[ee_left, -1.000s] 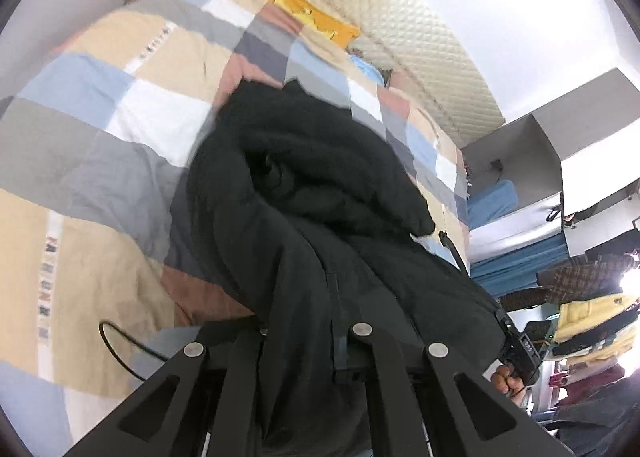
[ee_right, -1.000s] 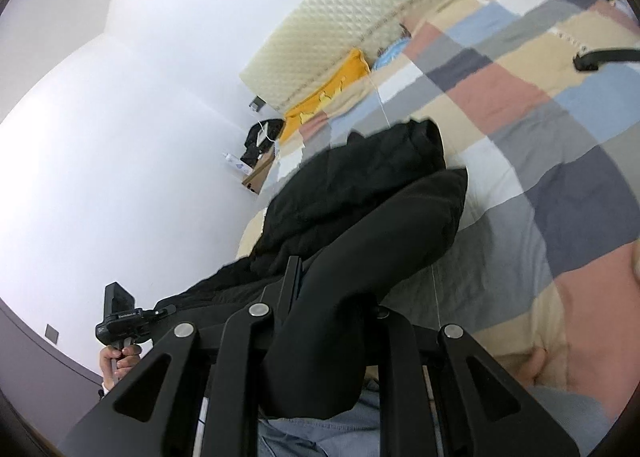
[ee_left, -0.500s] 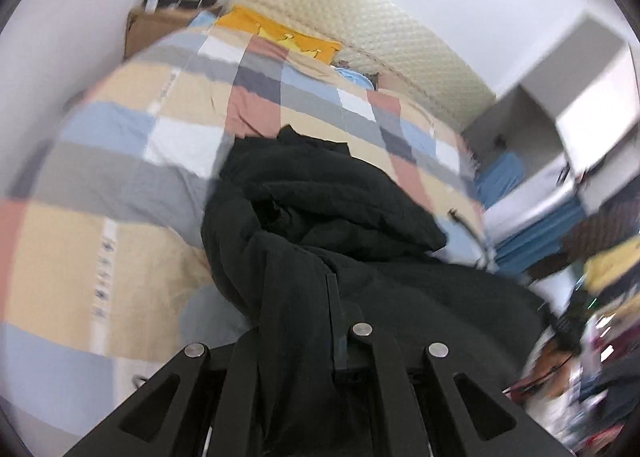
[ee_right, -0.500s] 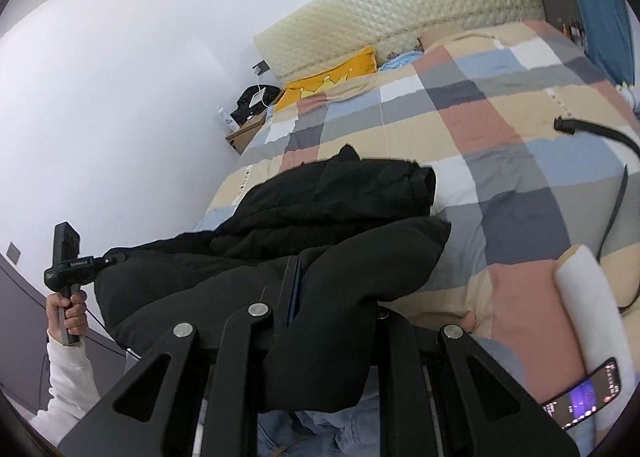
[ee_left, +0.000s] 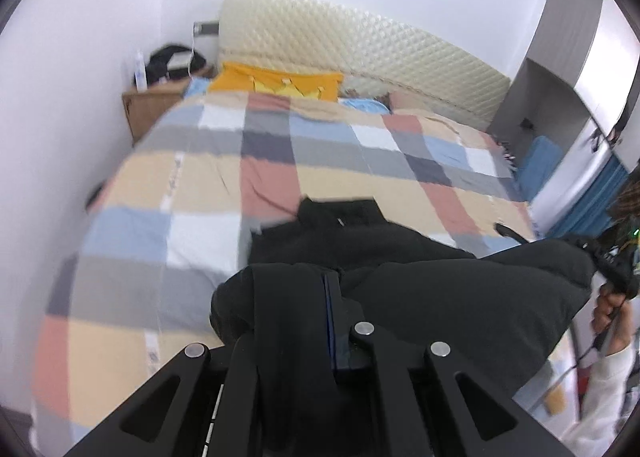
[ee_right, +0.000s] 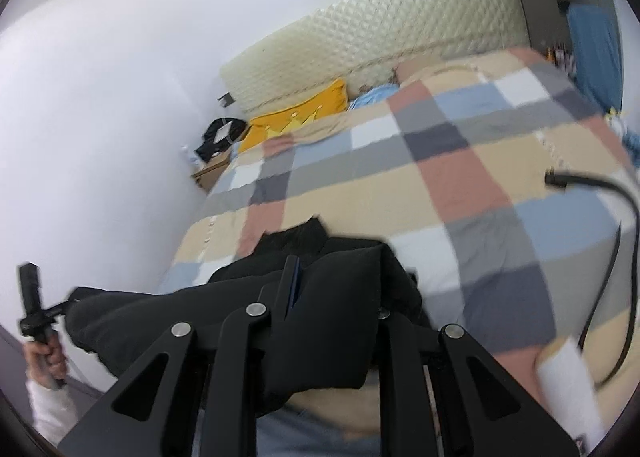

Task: Fold large clothes
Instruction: 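Fold the held hem up over the jacket body toward the collar with both grippers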

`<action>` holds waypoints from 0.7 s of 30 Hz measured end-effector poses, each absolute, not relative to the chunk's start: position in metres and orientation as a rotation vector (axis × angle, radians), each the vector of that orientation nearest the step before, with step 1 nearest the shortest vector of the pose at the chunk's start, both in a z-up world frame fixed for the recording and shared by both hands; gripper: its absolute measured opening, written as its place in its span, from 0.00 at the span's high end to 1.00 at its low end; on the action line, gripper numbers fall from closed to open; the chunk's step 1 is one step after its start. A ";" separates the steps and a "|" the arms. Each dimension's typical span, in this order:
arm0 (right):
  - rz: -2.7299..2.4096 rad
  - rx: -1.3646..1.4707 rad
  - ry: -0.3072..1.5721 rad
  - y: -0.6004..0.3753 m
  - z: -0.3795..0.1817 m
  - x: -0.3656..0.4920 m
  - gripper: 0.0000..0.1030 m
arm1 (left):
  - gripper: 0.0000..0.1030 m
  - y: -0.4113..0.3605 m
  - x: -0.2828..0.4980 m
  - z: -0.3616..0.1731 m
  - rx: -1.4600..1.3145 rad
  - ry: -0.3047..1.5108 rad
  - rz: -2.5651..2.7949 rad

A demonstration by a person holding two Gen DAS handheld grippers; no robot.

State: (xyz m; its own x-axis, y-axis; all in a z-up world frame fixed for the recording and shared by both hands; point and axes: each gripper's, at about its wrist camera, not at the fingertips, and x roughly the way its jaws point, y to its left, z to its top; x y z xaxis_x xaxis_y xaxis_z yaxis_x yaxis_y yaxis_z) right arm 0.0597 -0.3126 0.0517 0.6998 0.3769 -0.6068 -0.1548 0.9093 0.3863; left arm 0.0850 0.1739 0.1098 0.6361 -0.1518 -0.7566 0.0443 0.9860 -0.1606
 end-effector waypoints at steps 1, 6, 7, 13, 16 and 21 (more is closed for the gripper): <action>0.291 0.266 0.728 -0.306 0.054 0.074 0.82 | 0.93 0.171 0.095 0.110 -0.110 0.861 -0.099; 0.178 0.153 0.711 -0.288 0.039 0.132 0.82 | 0.92 0.153 0.158 0.097 -0.006 0.808 -0.022; 0.162 0.149 0.710 -0.287 0.036 0.140 0.82 | 0.92 0.150 0.166 0.093 0.018 0.802 -0.008; 0.005 0.020 0.657 -0.261 -0.017 0.192 0.82 | 0.91 0.115 0.219 0.029 0.247 0.715 0.131; -0.051 -0.018 0.677 -0.255 -0.053 0.215 0.82 | 0.91 0.111 0.242 0.001 0.246 0.721 0.169; -0.087 -0.034 0.665 -0.257 -0.081 0.240 0.82 | 0.91 0.114 0.275 -0.021 0.172 0.722 0.202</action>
State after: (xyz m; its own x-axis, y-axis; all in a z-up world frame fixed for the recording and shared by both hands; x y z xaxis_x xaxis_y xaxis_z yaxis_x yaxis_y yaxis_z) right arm 0.2396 -0.2567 -0.0813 0.7832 -0.0915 -0.6150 0.0694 0.9958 -0.0598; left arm 0.2748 0.1135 -0.0214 0.7327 0.2415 -0.6363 -0.1232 0.9665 0.2250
